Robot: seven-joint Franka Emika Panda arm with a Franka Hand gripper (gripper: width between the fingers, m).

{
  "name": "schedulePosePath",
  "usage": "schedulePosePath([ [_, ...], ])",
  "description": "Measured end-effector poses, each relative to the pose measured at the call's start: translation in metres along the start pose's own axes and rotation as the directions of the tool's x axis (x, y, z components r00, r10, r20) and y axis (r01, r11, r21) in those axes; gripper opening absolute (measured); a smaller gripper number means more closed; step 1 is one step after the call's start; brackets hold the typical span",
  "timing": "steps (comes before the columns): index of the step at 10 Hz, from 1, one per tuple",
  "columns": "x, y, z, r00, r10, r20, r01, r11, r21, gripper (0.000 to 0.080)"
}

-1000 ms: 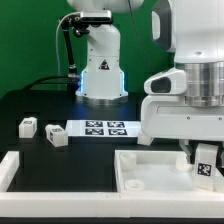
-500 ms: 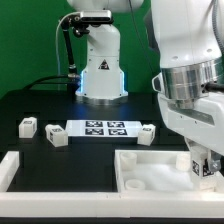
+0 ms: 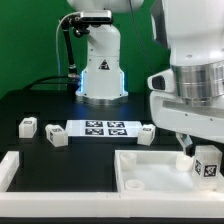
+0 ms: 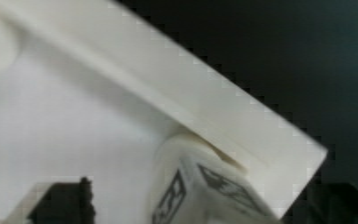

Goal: Assemble square table

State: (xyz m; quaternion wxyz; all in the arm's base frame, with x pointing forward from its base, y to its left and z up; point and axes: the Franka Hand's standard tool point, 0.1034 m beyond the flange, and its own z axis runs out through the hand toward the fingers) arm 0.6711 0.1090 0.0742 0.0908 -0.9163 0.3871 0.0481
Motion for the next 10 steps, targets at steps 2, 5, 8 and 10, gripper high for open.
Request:
schedulePosePath([
  [2,0.002,0.000,0.001,0.994,-0.112,-0.012,0.112,0.994,0.005,0.0646],
  [5,0.008,0.004,0.001,0.810,-0.587,-0.024,0.582,0.807,-0.101,0.0649],
  [8,0.016,-0.001,0.005,0.703,-0.708,-0.061,0.700,0.705,-0.118,0.0520],
  [10,0.015,-0.001,0.005,0.767,-0.637,-0.072,0.629,0.770,-0.110,0.0381],
])
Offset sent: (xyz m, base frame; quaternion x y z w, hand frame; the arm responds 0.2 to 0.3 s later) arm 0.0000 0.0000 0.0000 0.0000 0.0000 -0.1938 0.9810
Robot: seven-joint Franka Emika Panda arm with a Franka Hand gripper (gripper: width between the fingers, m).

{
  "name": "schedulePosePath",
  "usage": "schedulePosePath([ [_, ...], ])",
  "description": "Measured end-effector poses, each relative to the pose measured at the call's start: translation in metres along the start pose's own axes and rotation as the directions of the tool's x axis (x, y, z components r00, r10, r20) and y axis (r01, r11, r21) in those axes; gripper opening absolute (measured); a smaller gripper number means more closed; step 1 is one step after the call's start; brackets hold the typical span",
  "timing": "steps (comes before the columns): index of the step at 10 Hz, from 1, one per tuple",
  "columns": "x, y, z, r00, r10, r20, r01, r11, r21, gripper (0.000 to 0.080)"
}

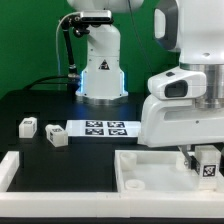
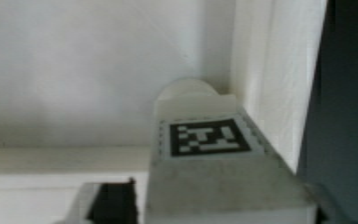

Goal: Assemble square table

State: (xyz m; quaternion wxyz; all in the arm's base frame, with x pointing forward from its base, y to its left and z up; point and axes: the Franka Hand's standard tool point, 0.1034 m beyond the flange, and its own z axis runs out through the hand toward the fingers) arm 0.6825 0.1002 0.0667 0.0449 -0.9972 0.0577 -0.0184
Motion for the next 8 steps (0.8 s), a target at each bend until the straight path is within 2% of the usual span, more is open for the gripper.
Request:
schedulePosePath([
  [1,0.0001,0.0005,0.0000,0.997,0.075,0.000,-0.075,0.997,0.000,0.0288],
  [2,0.0001,0.0007,0.0002,0.989,0.149,0.000,-0.149,0.989,-0.001,0.0288],
  [3,0.0004,0.0018,0.0008,0.949,0.314,-0.010,-0.314,0.949,0.000,0.0288],
  [4,0.0000,0.0045,0.0009,0.873,0.488,0.002,-0.488,0.872,0.027,0.0288],
  [5,-0.0012,0.0062,0.0010,0.762,0.647,0.041,-0.648,0.760,0.057,0.0288],
  [7,-0.0029,0.0062,0.0016,0.524,0.849,0.068,-0.851,0.521,0.058,0.0288],
  [8,-0.0044,0.0079,0.0012,0.496,0.865,0.075,-0.868,0.490,0.082,0.0290],
])
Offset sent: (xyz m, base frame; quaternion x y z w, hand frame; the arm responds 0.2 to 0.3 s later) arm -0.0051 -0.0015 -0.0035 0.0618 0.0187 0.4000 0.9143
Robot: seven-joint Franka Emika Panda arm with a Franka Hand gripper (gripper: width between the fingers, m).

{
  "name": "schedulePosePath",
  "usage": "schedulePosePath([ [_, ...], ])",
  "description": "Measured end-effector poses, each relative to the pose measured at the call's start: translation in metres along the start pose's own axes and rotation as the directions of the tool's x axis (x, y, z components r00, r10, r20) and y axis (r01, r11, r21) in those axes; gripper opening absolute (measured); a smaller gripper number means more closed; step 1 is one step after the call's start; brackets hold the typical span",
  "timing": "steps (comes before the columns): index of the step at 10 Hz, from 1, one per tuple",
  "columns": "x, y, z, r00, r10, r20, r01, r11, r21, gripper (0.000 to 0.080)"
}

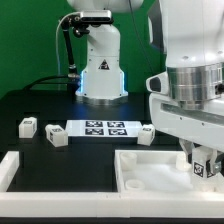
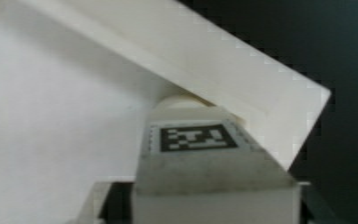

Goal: Assemble square table

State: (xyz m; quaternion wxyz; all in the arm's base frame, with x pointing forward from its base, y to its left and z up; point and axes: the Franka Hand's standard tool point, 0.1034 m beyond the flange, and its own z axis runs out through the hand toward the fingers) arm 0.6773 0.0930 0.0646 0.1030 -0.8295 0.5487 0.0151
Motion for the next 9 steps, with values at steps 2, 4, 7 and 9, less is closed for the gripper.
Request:
schedulePosePath([
  [2,-0.002,0.000,0.000,0.994,0.108,0.002,-0.108,0.994,0.002,0.0291],
  [4,-0.011,-0.001,0.002,0.858,0.512,0.029,-0.513,0.854,0.085,0.0291],
  [7,-0.013,-0.002,0.002,0.894,0.449,0.013,-0.448,0.889,0.099,0.0363],
  [9,-0.018,-0.003,0.002,0.992,0.120,-0.032,-0.117,0.991,0.069,0.0545],
])
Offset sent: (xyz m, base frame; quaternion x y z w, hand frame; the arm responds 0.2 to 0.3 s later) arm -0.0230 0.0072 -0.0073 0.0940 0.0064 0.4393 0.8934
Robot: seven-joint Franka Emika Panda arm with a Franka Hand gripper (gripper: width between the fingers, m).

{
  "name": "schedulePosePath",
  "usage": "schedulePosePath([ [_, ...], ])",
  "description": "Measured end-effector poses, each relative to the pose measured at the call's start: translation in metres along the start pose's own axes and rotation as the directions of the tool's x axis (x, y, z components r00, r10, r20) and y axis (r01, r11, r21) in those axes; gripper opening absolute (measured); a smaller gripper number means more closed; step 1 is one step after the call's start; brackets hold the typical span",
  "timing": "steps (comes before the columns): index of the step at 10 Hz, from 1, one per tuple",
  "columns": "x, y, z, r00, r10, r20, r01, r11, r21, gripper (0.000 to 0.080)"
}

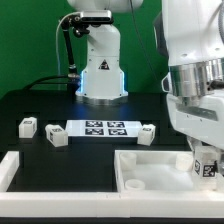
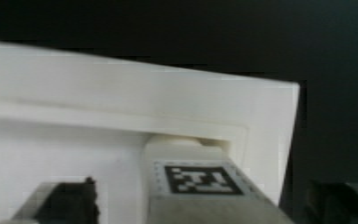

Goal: Assemble square table

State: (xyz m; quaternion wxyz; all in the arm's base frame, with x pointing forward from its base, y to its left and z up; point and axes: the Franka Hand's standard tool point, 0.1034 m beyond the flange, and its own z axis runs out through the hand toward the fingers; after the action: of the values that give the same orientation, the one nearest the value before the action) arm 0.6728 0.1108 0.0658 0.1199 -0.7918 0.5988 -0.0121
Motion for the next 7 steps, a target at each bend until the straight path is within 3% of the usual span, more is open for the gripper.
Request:
schedulePosePath([
  [1,-0.0028,-0.0030,-0.0022,0.983,-0.181,-0.005,0.181,0.983,-0.030,0.0630],
  [2,-0.0007,-0.0041,-0.0018,0.965,-0.261,-0.009,0.261,0.965,-0.021,0.0644],
  [5,0.0001,-0.0035,-0.0012,0.898,-0.439,-0.006,0.439,0.898,-0.024,0.0649],
  [6,0.0007,-0.0016,-0.0024,0.761,-0.649,0.007,0.648,0.759,-0.063,0.0649],
  [7,0.0004,-0.0030,-0.0028,0.654,-0.756,0.023,0.755,0.651,-0.078,0.0649],
])
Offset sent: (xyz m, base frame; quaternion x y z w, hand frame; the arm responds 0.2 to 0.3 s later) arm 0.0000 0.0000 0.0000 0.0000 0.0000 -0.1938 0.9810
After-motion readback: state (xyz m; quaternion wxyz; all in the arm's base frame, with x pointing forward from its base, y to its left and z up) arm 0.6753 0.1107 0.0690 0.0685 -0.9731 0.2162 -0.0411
